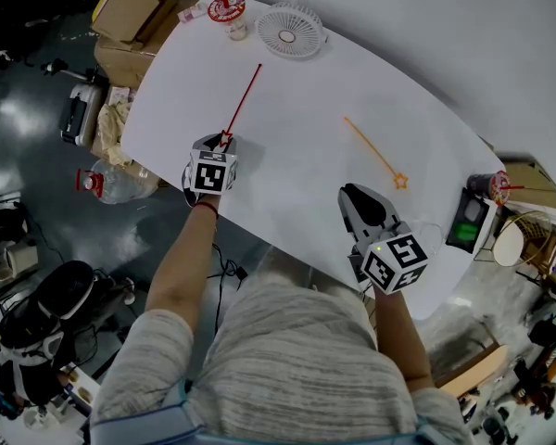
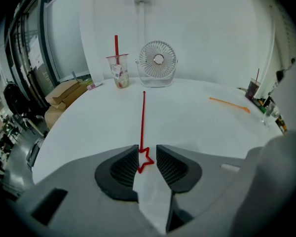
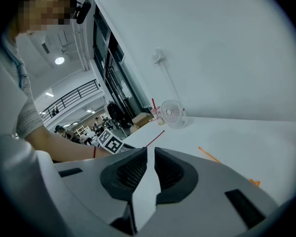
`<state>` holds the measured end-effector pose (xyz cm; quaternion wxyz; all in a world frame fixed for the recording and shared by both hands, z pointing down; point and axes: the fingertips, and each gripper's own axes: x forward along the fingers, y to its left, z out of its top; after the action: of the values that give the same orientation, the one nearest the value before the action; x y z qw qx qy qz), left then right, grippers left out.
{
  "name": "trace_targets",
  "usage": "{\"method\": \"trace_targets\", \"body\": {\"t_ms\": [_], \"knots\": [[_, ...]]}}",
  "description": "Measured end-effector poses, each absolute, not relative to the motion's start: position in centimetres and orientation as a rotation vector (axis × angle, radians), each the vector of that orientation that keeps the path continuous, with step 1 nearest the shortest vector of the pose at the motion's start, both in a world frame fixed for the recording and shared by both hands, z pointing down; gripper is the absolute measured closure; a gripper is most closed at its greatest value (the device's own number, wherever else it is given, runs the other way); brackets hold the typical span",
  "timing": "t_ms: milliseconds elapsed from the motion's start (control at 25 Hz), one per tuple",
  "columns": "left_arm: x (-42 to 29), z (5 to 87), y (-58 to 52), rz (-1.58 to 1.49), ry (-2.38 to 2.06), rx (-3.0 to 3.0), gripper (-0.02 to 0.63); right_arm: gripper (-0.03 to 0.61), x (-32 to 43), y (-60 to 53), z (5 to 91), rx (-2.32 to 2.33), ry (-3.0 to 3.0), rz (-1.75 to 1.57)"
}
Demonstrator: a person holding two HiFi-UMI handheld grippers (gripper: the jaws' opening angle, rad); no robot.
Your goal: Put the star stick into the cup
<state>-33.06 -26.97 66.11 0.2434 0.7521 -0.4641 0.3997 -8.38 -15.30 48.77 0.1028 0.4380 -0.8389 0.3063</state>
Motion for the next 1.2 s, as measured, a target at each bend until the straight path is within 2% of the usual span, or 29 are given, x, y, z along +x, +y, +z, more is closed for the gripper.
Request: {"method": "trace_targets", "body": {"t_ms": [480, 840, 920, 1200], "knots": [[-33.1, 67.7, -30.2, 1.289, -1.119, 2.037, 0.506, 0.566, -8.3, -15.9, 49.3, 1.294, -2.461, 0.918], [-32.5, 68.9, -31.3, 1.346, -1.021, 2.003, 0.534, 0.566, -7.5, -16.6, 49.8, 1.32, -2.438, 0.931], [-32.3, 68.4, -31.6, 1.371, -0.997, 2.032, 0.566, 0.566, -7.5, -16.8, 49.9, 1.324, -2.437, 0.934], [-31.9, 68.9, -31.0, 1.451, -0.933, 2.01, 0.581, 0.566, -7.4, -17.4, 49.8, 1.327, -2.448, 0.933]]}}
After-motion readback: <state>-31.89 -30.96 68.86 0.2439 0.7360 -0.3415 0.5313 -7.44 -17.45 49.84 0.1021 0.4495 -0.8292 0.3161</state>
